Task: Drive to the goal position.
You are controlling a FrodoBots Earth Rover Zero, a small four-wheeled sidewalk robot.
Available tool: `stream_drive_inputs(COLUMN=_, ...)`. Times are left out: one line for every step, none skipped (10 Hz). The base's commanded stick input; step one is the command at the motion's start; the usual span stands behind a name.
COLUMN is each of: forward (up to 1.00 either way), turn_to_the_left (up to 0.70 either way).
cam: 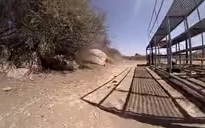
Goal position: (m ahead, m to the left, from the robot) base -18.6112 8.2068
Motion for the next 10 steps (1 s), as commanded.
stream_drive_inputs(forward=0.0, turn_to_the_left=0.45)
stream_drive_inputs(forward=0.0, turn_to_the_left=0.45)
stream_drive_inputs(forward=0.0, turn_to_the_left=0.45)
stream_drive_inputs(forward=0.0, turn_to_the_left=0.27)
stream_drive_inputs(forward=0.0, turn_to_the_left=0.07)
stream_drive_inputs(forward=0.0, turn_to_the_left=0.0)
stream_drive_inputs(forward=0.0, turn_to_the_left=0.0)
stream_drive_inputs(forward=0.0, turn_to_the_left=0.0)
stream_drive_inputs(forward=0.0, turn_to_the_left=0.0)
stream_drive_inputs(forward=0.0, turn_to_the_left=0.0)
